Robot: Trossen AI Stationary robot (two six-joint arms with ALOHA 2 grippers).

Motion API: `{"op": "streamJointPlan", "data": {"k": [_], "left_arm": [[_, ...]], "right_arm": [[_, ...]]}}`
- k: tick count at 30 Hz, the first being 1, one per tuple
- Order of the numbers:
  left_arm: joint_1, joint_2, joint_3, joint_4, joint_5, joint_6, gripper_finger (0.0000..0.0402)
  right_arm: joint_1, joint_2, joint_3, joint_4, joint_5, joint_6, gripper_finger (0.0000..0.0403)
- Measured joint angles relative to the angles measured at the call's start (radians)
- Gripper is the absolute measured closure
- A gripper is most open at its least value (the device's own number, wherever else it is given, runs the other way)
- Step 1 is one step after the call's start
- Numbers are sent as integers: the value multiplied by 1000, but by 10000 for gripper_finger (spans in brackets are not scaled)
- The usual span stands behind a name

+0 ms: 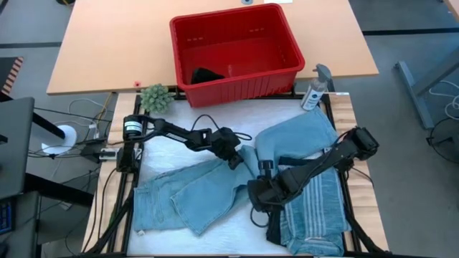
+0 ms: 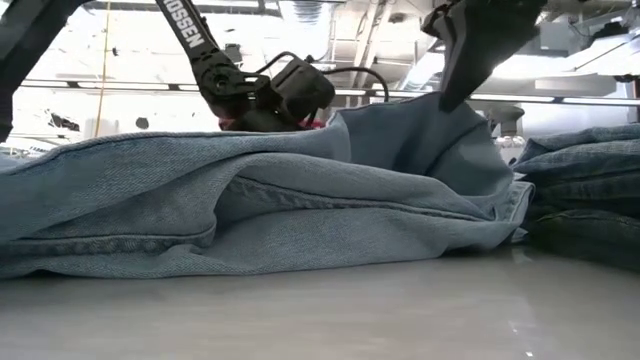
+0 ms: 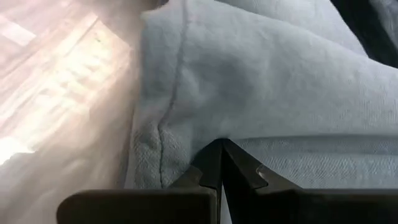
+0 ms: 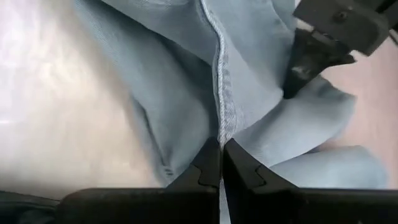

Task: Fold Laundry from Bin
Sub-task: Fold the light blue denim pants

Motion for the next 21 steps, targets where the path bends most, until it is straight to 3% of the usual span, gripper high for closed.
{"op": "streamJointPlan", "data": {"k": [6, 9, 14, 17, 21], "left_arm": [[13, 11, 1, -1, 26, 11, 401], [15, 12, 1, -15, 4, 17, 401], [22, 13, 1, -26, -4, 34, 401], [23, 13, 0, -33, -2, 40, 401], [26, 13, 0, -49, 38, 63, 401]], "right_arm": [[88, 3, 0, -12, -42, 82, 361], [122, 2, 2, -37, -123, 147, 346], [157, 2, 2, -68, -132, 204, 310], [149, 2, 3, -99, -111, 229, 280], [152, -8, 2, -163, 49, 294, 247]]}}
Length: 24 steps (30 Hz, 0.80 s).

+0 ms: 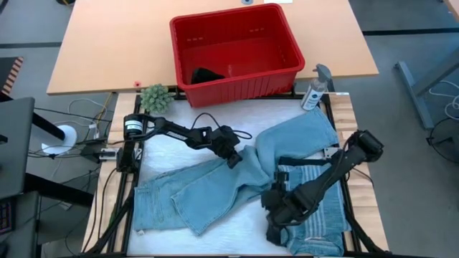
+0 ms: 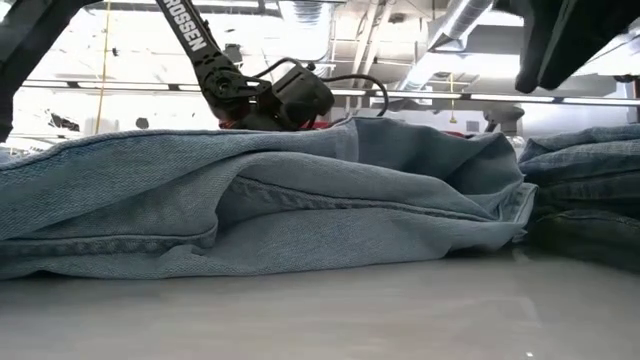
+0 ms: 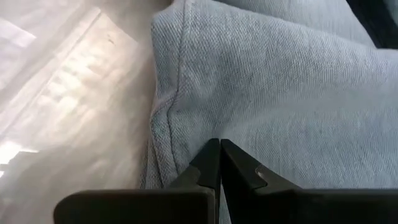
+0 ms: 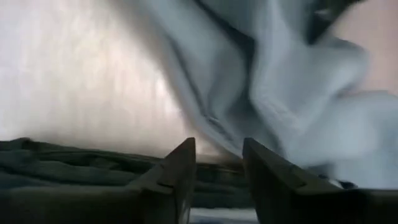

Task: Fold Laundry from Bin
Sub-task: Fold the light blue denim pants

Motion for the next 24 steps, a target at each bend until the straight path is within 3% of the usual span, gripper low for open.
{"op": "streamJointPlan", "data": {"k": [11, 15, 19, 24], "left_arm": [[4, -2, 0, -54, 14, 67, 401], [10, -2, 0, -89, 13, 91, 401], [20, -2, 0, -105, 21, 95, 401], [44, -14, 0, -205, 44, 122, 401]], "right_arm": [[-1, -9, 0, -191, 137, 255, 187], [-68, -16, -29, -267, 156, 511, 187], [-159, -22, -63, -167, 110, 564, 217], [-301, -22, -82, -109, 58, 465, 318]]}}
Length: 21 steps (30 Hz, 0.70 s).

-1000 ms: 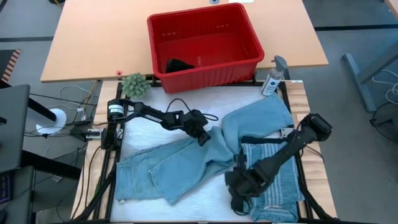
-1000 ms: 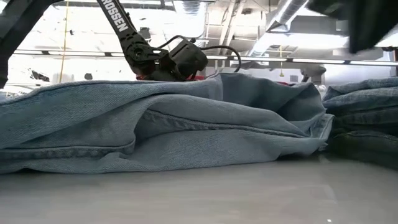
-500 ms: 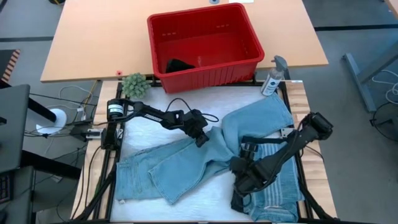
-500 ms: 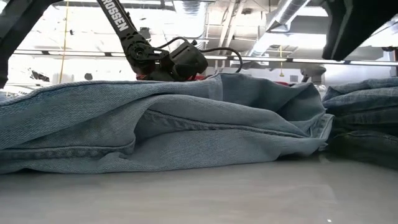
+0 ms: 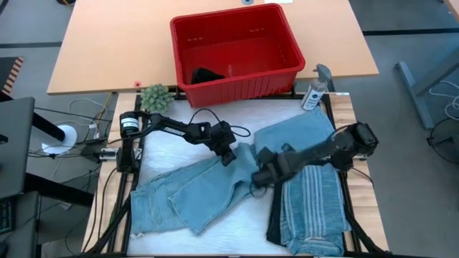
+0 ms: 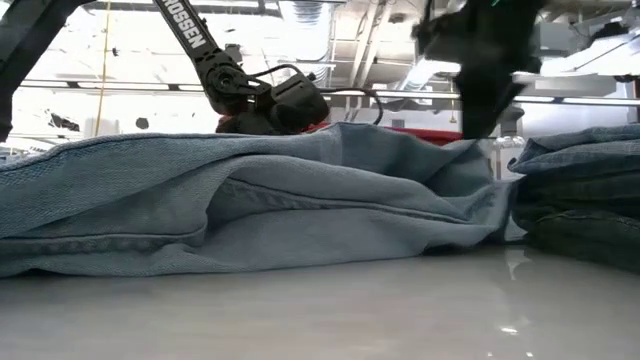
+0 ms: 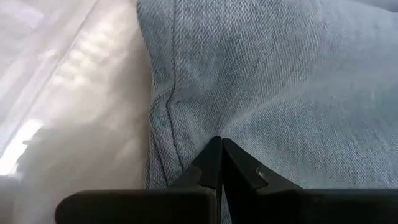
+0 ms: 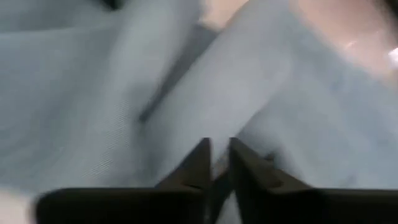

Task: Fold Laundry from Bin
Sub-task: Fold the light blue denim pants

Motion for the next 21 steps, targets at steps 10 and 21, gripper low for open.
{"op": "streamJointPlan", "data": {"k": [10, 21], "left_arm": [[33, -16, 2, -78, 2, 27, 401], [65, -33, 1, -114, -7, 31, 401]], "right_arm": [[-232, -13, -61, 64, -62, -221, 386], [-402, -201, -464, 485, -230, -218, 386]]}}
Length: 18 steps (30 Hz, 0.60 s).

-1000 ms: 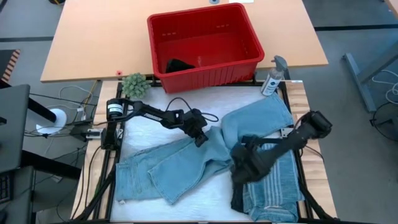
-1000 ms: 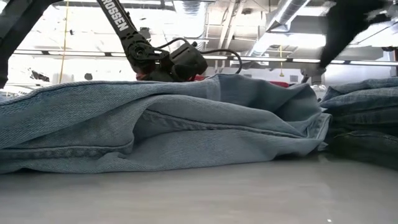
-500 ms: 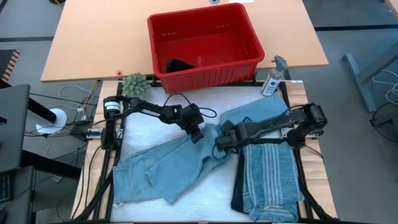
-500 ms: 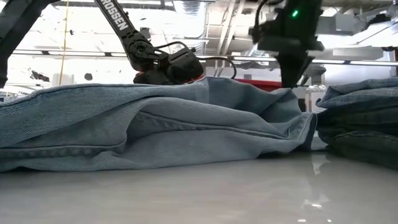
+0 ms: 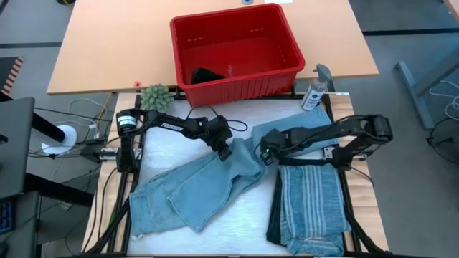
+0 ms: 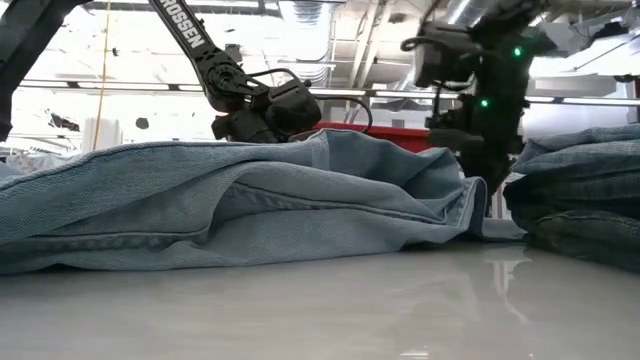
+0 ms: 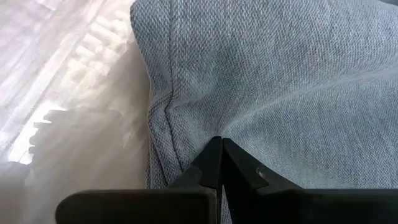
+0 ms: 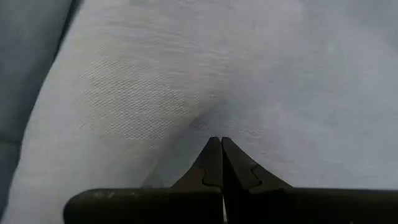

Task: Fold Laundry from Bin
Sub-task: Fold the light blue denim pants

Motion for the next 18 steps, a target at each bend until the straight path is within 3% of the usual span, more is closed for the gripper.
{"op": "streamJointPlan", "data": {"k": [7, 18], "left_arm": [[0, 0, -1, 4, 0, 0, 401], [0, -14, 5, -4, 14, -23, 401]], "right_arm": [[-101, -17, -130, 18, -45, -40, 386], [-249, -9, -133, -238, 14, -62, 386]]}}
